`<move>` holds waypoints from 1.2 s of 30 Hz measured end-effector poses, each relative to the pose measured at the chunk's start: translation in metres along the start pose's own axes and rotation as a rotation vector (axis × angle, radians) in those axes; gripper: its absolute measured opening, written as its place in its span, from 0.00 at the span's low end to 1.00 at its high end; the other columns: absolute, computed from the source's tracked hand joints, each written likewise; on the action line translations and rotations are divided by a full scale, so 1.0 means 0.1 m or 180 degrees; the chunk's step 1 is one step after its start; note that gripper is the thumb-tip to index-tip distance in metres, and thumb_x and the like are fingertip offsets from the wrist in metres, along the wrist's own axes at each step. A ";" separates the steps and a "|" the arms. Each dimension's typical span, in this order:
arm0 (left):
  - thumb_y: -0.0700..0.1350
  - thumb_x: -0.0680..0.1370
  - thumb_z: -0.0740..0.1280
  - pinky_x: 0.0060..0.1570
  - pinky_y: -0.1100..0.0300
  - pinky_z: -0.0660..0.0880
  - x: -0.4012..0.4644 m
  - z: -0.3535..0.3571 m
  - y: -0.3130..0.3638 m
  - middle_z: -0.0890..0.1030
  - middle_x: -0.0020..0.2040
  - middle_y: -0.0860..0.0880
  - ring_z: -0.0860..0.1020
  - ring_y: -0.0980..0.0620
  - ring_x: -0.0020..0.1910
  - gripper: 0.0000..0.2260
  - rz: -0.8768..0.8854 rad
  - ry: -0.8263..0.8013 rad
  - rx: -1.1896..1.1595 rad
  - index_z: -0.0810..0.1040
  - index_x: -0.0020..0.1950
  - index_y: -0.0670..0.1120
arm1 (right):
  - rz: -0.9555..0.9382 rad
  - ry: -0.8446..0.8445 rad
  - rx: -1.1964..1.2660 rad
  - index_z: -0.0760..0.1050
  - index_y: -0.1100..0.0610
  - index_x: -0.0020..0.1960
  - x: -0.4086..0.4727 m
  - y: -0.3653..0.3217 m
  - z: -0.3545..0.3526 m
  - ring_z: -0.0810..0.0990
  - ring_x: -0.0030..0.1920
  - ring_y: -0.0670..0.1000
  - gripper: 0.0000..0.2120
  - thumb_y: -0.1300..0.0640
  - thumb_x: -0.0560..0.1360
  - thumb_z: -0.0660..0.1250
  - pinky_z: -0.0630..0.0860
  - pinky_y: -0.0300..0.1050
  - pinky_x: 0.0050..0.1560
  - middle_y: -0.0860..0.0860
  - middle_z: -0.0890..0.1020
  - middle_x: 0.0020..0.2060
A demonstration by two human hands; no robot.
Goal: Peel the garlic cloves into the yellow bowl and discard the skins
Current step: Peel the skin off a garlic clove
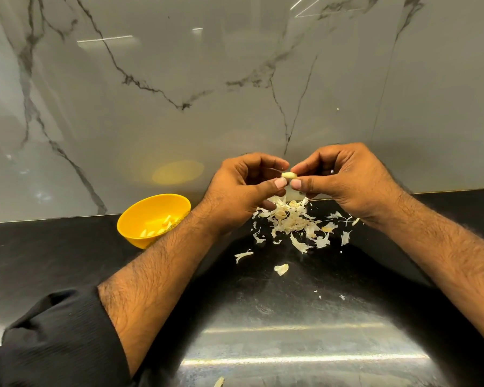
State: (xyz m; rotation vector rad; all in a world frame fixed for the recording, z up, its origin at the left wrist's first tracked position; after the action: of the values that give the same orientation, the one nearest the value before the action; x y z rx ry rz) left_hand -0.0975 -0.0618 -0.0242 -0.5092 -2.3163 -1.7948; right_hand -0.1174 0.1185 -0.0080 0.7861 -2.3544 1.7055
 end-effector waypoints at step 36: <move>0.31 0.78 0.73 0.49 0.55 0.85 0.01 -0.05 0.02 0.88 0.48 0.40 0.87 0.45 0.46 0.07 0.0044 0.0085 -0.0527 0.85 0.55 0.37 | 0.0261 -0.0100 0.0517 0.86 0.62 0.54 0.00 0.05 0.05 0.87 0.43 0.54 0.07 0.65 0.77 0.74 0.87 0.49 0.46 0.60 0.87 0.45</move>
State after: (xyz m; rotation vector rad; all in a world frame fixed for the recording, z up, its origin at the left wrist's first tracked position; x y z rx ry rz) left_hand -0.0981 -0.0660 -0.0210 -0.5199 -2.1527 -1.9849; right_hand -0.1189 0.1150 -0.0144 0.7552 -2.3210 1.9520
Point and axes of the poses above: each hand's wrist, its own x-axis towards the middle knuckle, its own z-axis out of the palm, y = z × x, the point moved 8 cm from there along x, towards the middle knuckle
